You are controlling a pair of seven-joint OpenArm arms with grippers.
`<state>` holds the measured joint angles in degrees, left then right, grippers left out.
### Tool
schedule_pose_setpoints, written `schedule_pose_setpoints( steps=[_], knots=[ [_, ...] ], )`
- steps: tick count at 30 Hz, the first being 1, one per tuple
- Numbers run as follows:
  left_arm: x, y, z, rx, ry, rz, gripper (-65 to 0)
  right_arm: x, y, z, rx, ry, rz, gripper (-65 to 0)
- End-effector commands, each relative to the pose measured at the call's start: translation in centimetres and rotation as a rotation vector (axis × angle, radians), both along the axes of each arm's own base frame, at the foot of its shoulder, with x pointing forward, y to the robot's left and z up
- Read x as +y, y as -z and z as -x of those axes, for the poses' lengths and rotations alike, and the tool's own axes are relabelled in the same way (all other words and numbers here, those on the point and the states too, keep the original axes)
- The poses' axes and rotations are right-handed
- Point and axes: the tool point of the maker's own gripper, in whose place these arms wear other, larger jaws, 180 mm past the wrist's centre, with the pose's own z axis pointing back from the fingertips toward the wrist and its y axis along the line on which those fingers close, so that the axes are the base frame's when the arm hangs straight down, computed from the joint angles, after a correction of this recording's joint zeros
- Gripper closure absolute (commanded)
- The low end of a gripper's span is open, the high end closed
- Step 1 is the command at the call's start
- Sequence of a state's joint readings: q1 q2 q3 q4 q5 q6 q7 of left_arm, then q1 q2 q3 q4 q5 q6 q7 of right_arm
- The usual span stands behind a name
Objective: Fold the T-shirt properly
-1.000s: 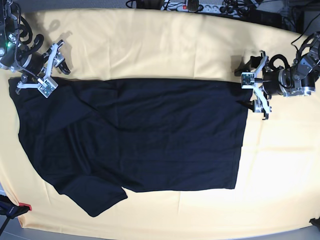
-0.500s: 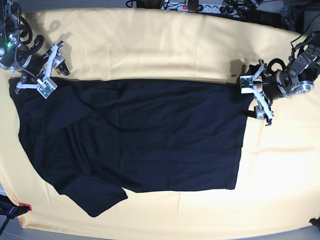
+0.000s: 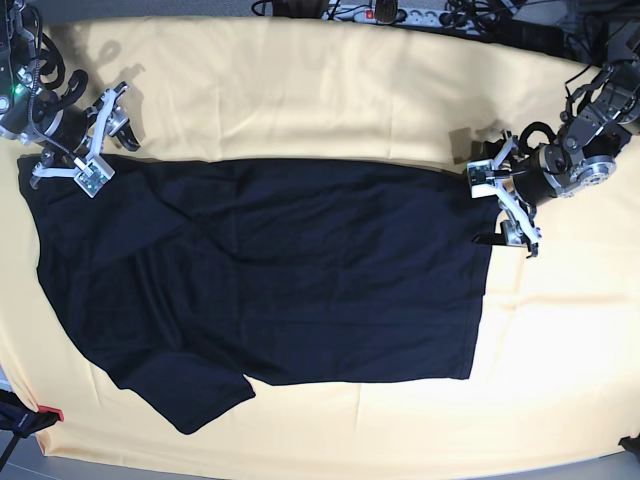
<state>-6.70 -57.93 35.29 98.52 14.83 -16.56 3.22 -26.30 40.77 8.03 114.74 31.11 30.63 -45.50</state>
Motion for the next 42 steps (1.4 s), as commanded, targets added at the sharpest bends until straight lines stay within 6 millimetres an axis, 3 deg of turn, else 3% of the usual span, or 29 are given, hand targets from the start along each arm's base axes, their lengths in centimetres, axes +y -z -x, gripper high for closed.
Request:
schedule_pose_setpoints(
  steps=[1,6,9,11,15,17,24,28,36,42],
  knots=[
    [0.3,-1.0,-0.9,-0.041,-0.010,0.004,-48.5,-0.1,-1.0,-0.7,-0.035,-0.007,0.000,-40.7],
    [0.4,-1.6,-1.5,-0.081,-0.029,0.017,-48.2,-0.1,-1.0,-0.7,-0.035,-0.008,0.000,-40.7],
    [0.2,-1.7,-1.5,-0.084,-0.025,0.020,-44.4,0.0,-1.1,-0.8,-0.042,-0.009,-0.005,-40.7],
    [-0.2,-2.0,-1.4,-0.088,-0.016,0.027,-37.4,0.1,-1.2,-0.9,-0.048,-0.011,-0.011,-40.7],
    [-1.3,-2.7,-1.2,-0.102,0.008,0.046,-17.6,0.1,-1.2,-0.9,-0.049,-0.011,-0.012,-40.7],
    [-1.8,-3.1,-1.1,-0.109,0.019,0.054,-14.5,0.1,-1.2,-0.9,-0.049,-0.012,-0.011,-40.7],
    [-2.2,-3.5,-1.0,-0.115,0.030,0.060,-13.9,0.1,-1.2,-0.9,-0.049,-0.011,-0.011,-40.7],
    [-1.3,-3.4,-1.1,-0.113,0.016,0.028,0.0,-0.1,-1.2,-0.9,-0.052,-0.012,0.005,-40.7],
    [0.6,-3.3,-1.3,-0.111,-0.012,-0.039,0.0,-3.3,-0.9,-1.4,-0.079,-0.021,0.228,-40.7],
    [0.6,-3.4,-1.2,-0.102,-0.019,-0.030,0.0,-3.3,-1.2,-1.4,-0.077,-0.129,0.249,-40.2]
  ],
)
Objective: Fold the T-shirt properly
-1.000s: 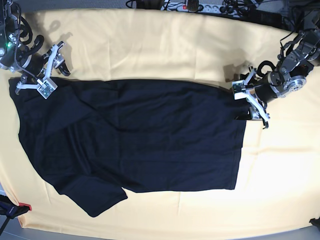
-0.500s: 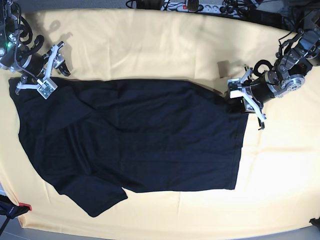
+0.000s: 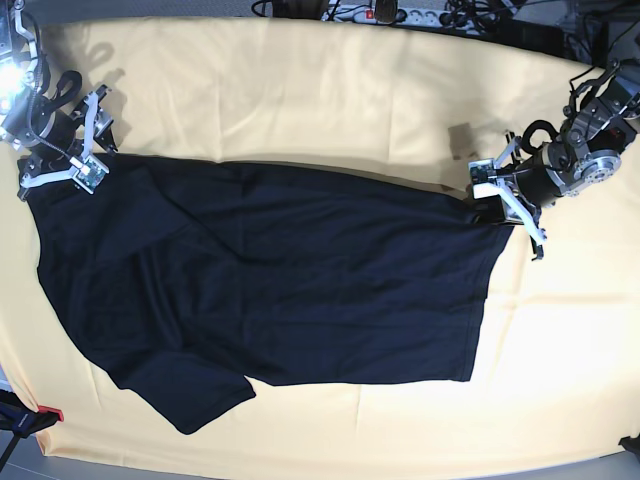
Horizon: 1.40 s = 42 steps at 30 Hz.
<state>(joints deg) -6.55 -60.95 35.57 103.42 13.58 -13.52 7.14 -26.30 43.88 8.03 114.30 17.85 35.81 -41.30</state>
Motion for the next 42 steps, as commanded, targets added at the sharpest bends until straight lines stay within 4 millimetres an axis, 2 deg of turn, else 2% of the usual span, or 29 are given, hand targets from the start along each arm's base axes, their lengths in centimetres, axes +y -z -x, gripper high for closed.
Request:
schedule_pose_setpoints(
  steps=[1,10,20,26,32,34,38,40,42],
  knots=[
    [0.5,-1.3,-0.9,-0.039,-0.010,0.003,0.0,-0.8,-1.0,-0.8,-0.029,-0.015,0.025,-40.2],
    [0.3,-1.3,-0.8,-0.029,-0.017,0.020,0.0,-7.2,-0.4,-1.3,0.018,0.002,0.165,-40.2],
    [0.3,-1.3,-0.8,-0.029,-0.017,0.020,0.0,-11.3,1.4,-1.1,0.016,0.103,0.194,-40.2],
    [0.3,-1.3,-0.8,-0.029,-0.016,0.020,0.0,-12.3,2.7,-0.6,0.013,0.149,0.183,-40.2],
    [0.3,-1.3,-0.8,-0.030,-0.016,0.020,0.0,-11.8,4.2,-0.1,0.016,0.178,0.144,-40.1],
    [0.3,-1.3,-0.8,-0.030,-0.016,0.020,0.0,-11.7,4.2,-0.2,0.009,0.186,0.139,-34.1],
    [0.3,-1.4,-0.8,-0.030,-0.016,0.020,0.0,-11.7,3.9,-0.8,-0.018,0.205,0.137,-11.2],
    [0.3,-1.4,-0.9,-0.033,-0.017,0.019,0.0,-12.1,3.5,-1.3,-0.033,0.222,0.149,-1.7],
    [0.3,-1.7,-1.2,-0.041,-0.016,0.019,0.0,-13.0,2.9,-1.9,-0.050,0.265,0.178,0.0]
  ],
)
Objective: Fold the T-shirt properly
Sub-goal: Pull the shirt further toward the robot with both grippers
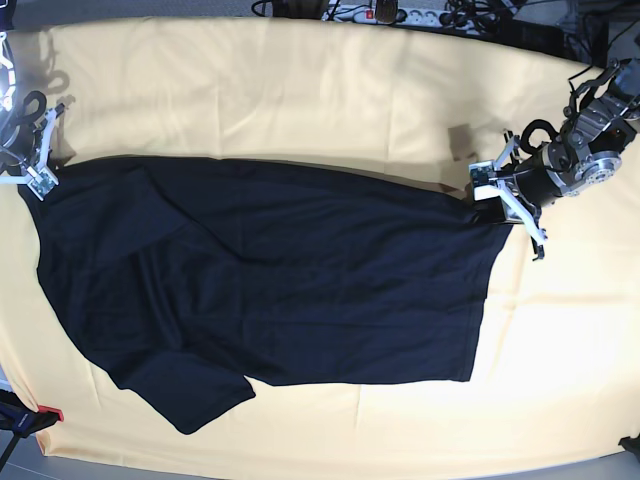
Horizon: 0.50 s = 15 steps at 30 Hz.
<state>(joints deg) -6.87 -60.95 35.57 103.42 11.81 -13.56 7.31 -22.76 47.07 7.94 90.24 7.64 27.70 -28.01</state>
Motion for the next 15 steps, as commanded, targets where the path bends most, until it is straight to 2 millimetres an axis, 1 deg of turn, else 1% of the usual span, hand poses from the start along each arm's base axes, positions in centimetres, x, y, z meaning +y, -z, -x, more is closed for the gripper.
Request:
schedule_pose_setpoints(
  steps=[1,3,4,5,7,9,15],
  knots=[
    [0.5,-1.7,-1.3,-0.057,-0.004,-0.003,0.0,-1.6,-1.9,-1.4,-0.047,0.024,0.054,0.0],
    [0.4,-2.1,-1.5,-0.068,-0.002,-0.002,0.0,-2.2,-2.4,-1.9,-0.050,0.054,0.077,0.0],
    [0.3,-2.2,-1.4,-0.059,0.005,-0.001,0.0,-2.6,-2.6,-1.9,-0.041,0.058,0.089,0.0],
    [0.1,-2.0,-0.8,-0.021,0.020,0.003,0.0,-2.6,-2.6,-1.7,-0.021,0.048,0.087,0.0],
    [-0.1,-1.4,1.4,0.092,0.079,-0.015,0.0,-2.5,-2.5,-1.1,0.032,0.028,0.068,0.0],
    [0.0,-1.1,3.2,0.185,0.126,-0.038,0.0,-2.6,-2.6,-0.5,0.088,0.019,0.046,0.0],
    [0.5,-1.7,6.9,0.360,0.202,-0.035,0.0,-2.3,-3.3,1.0,0.215,0.027,-0.039,0.0]
  ],
)
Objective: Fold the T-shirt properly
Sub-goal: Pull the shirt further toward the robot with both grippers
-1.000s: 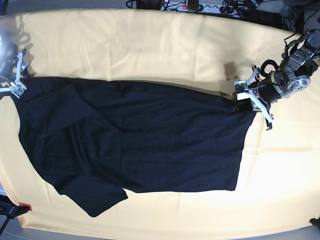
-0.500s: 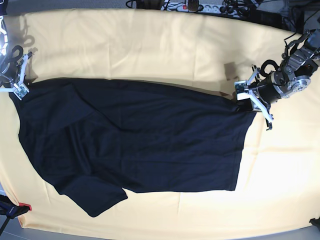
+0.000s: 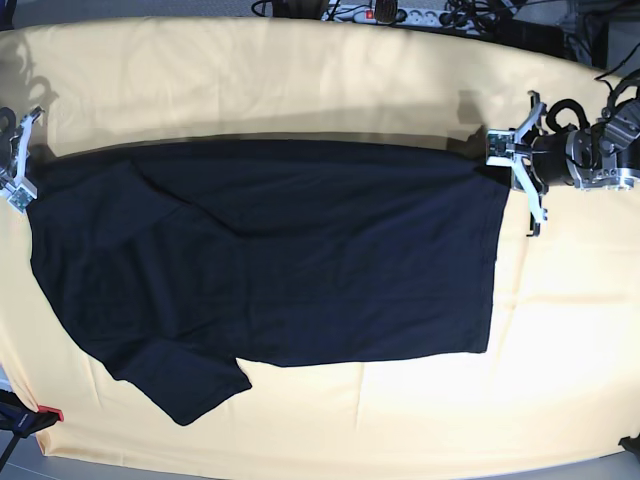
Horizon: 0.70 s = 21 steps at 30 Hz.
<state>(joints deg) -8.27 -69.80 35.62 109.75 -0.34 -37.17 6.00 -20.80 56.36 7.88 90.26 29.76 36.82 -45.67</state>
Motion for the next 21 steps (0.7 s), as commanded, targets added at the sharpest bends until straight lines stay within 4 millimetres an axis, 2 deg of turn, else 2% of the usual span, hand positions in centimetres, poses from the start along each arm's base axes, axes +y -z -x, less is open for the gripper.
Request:
schedule_pose_setpoints(
  steps=[1,4,10,16,21],
  knots=[
    [0.6,-1.1,-0.2,-0.011,0.010,-0.012,0.0,-1.0,-1.3,-0.5,0.001,0.000,0.035,0.0],
    [1.0,-1.4,0.5,0.012,0.036,-0.034,0.0,-0.4,-0.9,0.7,0.073,0.007,-0.007,0.0],
    [-0.2,-2.2,1.5,0.078,0.017,0.065,0.0,0.1,-0.7,2.9,0.201,0.047,-0.052,0.0],
    [-0.3,-2.1,2.1,0.098,0.015,0.073,0.0,-0.1,-1.6,5.3,0.349,0.081,-0.070,0.0],
    [-0.5,-3.2,3.9,0.132,0.047,0.068,0.0,0.1,-2.2,6.1,0.408,0.087,-0.092,0.0]
  ],
)
